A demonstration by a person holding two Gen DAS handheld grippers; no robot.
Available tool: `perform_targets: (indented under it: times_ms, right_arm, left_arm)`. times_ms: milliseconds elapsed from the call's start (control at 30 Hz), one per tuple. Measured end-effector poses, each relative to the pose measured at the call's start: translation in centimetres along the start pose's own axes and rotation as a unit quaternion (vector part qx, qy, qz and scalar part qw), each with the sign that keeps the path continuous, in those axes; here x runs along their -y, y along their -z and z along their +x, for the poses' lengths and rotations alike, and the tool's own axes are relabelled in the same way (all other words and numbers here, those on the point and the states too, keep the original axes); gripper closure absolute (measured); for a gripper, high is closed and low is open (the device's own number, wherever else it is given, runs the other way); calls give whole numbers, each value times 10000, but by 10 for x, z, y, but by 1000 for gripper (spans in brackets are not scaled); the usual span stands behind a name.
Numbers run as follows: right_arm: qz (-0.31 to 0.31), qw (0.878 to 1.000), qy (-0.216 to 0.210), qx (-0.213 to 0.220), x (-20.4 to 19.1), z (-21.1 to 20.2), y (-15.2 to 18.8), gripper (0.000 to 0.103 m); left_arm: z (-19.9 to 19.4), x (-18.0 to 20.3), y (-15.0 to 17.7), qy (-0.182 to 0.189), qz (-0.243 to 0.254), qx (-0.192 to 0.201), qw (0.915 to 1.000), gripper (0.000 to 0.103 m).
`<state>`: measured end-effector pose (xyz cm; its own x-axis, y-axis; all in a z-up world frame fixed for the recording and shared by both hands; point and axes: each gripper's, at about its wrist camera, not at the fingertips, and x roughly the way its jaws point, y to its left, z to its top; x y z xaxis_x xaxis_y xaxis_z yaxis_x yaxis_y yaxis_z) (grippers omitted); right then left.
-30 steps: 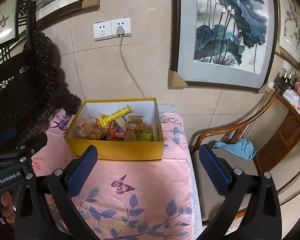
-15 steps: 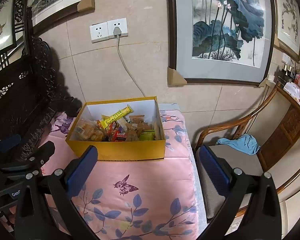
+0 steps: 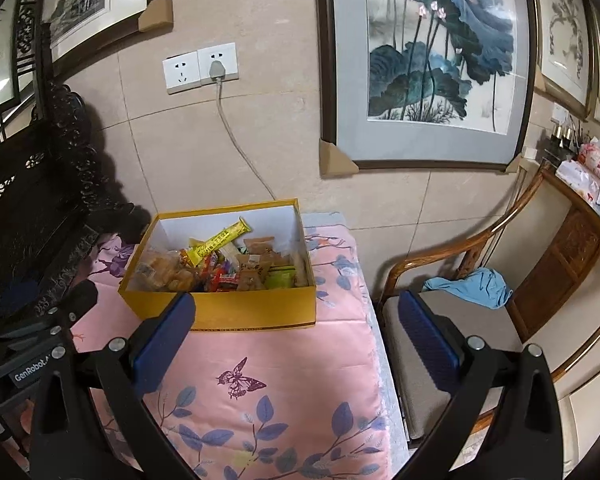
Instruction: Organize snacks
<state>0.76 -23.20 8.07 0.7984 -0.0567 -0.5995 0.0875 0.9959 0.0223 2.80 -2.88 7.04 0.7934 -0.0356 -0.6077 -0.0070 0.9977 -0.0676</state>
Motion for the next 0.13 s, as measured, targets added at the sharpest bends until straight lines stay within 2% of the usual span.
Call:
perform_targets:
  times_ms: [133]
  right_arm:
    - [92,9999,13,-76,4,1,1,1]
  left_arm:
    - [-3,8,1,-21,207,2,9998,2]
